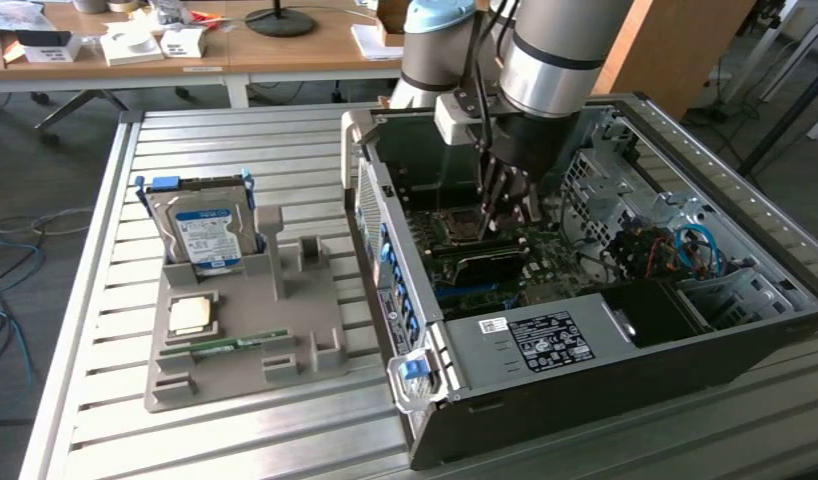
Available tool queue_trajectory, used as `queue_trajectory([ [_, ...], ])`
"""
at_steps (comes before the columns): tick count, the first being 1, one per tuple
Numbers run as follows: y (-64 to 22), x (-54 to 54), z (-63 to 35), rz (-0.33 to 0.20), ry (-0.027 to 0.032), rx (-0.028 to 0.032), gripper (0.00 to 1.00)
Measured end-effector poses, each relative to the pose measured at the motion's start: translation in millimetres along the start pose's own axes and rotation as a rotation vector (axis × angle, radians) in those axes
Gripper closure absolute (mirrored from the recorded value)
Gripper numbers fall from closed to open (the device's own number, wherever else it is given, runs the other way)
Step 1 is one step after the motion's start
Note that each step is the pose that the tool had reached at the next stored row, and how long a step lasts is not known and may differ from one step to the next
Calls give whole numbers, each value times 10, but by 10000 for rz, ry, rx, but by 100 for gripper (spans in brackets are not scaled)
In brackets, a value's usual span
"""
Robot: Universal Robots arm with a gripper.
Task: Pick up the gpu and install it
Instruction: 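Press down on the gpu until it lock into place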
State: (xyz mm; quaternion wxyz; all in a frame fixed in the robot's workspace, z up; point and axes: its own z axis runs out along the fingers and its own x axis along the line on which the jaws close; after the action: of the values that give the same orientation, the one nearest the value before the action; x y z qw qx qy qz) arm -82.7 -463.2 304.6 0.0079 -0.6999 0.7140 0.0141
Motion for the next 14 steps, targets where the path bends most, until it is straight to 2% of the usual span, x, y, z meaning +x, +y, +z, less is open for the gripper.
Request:
queue_trajectory([
  [5,0,3,80,0,2,-1,89],
  [14,20,-21,86,1,1,0,89],
])
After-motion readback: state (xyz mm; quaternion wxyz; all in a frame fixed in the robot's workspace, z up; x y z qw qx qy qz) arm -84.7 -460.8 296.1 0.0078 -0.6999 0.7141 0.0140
